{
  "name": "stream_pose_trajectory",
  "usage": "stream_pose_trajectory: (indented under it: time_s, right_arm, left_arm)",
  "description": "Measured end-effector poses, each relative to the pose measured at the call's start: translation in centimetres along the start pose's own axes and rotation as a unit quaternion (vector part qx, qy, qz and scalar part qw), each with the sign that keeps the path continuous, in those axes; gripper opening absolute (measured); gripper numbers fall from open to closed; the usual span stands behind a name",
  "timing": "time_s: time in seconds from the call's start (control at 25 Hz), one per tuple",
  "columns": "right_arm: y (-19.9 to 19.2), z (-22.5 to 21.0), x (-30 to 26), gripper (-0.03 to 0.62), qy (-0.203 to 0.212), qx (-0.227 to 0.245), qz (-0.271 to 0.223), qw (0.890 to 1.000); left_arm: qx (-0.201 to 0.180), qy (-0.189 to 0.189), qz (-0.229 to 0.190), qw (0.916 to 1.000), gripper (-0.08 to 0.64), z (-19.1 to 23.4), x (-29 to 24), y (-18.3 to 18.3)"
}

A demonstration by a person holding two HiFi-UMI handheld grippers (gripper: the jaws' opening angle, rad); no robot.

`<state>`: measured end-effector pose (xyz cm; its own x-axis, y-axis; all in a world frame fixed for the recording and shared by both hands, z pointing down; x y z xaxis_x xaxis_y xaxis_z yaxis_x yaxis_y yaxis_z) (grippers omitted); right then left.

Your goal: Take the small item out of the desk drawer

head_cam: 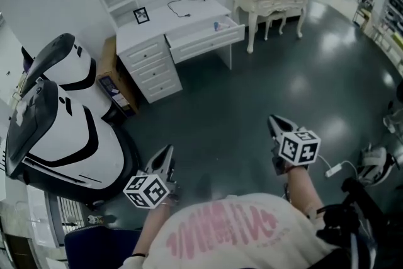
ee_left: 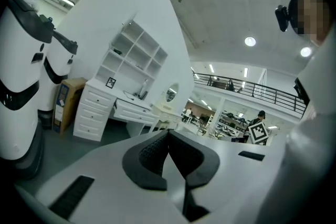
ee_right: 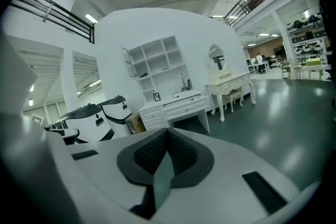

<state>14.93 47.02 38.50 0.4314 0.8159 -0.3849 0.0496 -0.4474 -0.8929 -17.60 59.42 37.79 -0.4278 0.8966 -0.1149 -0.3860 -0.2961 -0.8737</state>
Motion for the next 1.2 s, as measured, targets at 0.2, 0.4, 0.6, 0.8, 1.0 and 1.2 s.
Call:
stream_pose_trajectory:
  time_s: [0.2,0.4,0.6,0.8,1.0,1.2]
  right_arm:
    - [3.8,-0.1,-5.1,0.015,0.036,0.010,-0.013,0.999]
    - [1.9,-0.2,-9.8,0.015,0.046,0.006,0.043,0.998]
    - [1.8,-1.2,-15.3,0.015,0.028,0.005,0.070,0.997]
    - [4.5,-1.9,-21.6,0.015,0.000,-0.010,0.070,0.997]
    - [9.9,-0.3,-28.4,0.016,-0.010,-0.014,0.048,0.999]
    - [16.9,1.6,-34.6,0.017,-0.013,-0.001,-0.010,1.000]
  left_arm:
    - [0.011,0.025,-0.037,0.9990,0.029,2.6,-3.8,1.9]
    - [0.057,0.014,0.018,0.9981,0.029,5.1,-7.6,1.0]
    - [0.066,0.001,0.039,0.9971,0.029,9.6,-13.8,2.0]
    - [0.060,-0.061,0.053,0.9950,0.029,13.1,-22.1,6.4]
    - [0.036,-0.100,0.059,0.9926,0.029,17.1,-28.4,12.9]
    - [0.011,-0.114,0.032,0.9929,0.029,21.9,-33.0,19.9]
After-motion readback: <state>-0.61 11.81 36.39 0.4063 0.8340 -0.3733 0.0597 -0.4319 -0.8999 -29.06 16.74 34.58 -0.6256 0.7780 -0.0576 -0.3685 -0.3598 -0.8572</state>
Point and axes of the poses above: the fingertips, and each gripper's own axes: x backward along the fingers, z to its left, y out of its top, the point moved 2 cm from there along x, backward along the fingers, and after that the axes turned 7 degrees about -y, right-handed, at the moved point
